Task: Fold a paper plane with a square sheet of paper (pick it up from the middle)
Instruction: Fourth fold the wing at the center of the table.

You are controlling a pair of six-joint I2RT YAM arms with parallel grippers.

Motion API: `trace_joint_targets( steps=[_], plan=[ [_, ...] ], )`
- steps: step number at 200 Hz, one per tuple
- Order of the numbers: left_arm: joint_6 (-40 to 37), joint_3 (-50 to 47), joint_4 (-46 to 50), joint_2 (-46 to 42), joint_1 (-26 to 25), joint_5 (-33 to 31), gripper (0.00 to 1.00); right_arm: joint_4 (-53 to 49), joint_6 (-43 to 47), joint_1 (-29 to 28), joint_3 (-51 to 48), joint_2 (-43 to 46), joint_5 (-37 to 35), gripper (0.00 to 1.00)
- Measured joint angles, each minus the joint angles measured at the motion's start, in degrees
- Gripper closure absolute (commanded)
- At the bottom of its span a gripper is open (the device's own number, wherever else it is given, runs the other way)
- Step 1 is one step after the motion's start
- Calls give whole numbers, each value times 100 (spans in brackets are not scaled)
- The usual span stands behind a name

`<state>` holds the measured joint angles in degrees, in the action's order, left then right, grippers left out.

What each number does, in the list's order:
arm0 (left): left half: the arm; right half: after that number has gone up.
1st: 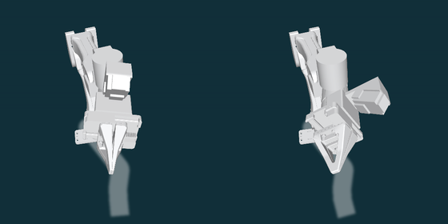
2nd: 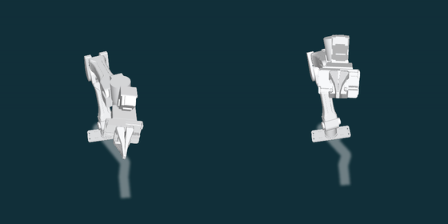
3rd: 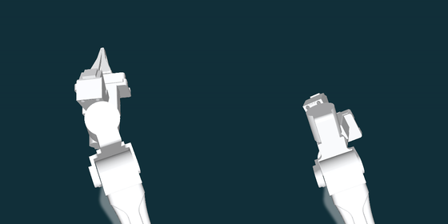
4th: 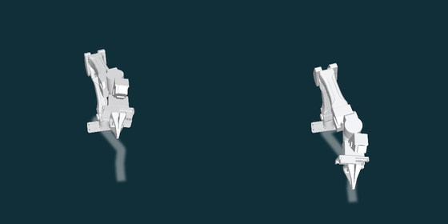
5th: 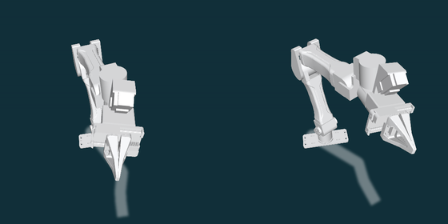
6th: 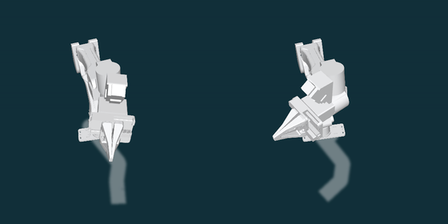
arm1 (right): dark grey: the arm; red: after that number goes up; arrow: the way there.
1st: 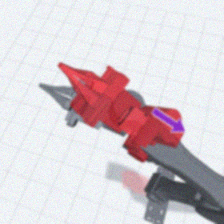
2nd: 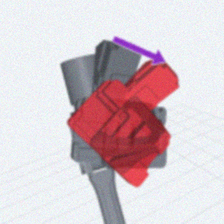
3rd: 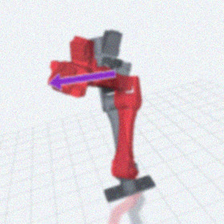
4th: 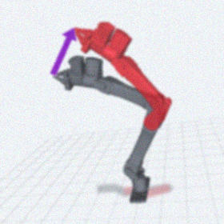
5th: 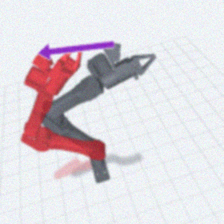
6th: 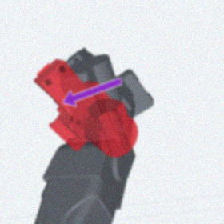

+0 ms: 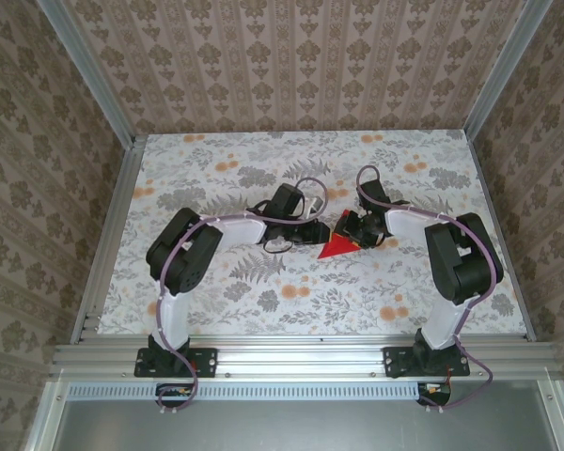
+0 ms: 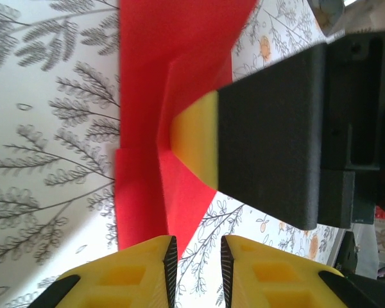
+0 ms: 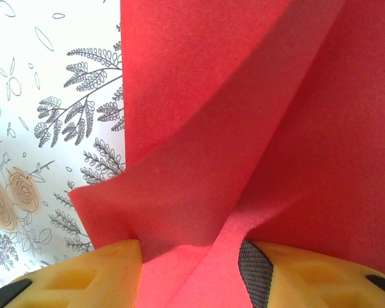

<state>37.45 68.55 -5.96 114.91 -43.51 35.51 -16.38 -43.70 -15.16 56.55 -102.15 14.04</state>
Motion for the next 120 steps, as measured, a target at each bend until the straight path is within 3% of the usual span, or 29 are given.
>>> trace_joint_targets(
  steps=[120],
  plan=[
    [-24,-92,-308,280,-57,389,80,-210,-251,-22,155,-105,-101,52]
  ],
)
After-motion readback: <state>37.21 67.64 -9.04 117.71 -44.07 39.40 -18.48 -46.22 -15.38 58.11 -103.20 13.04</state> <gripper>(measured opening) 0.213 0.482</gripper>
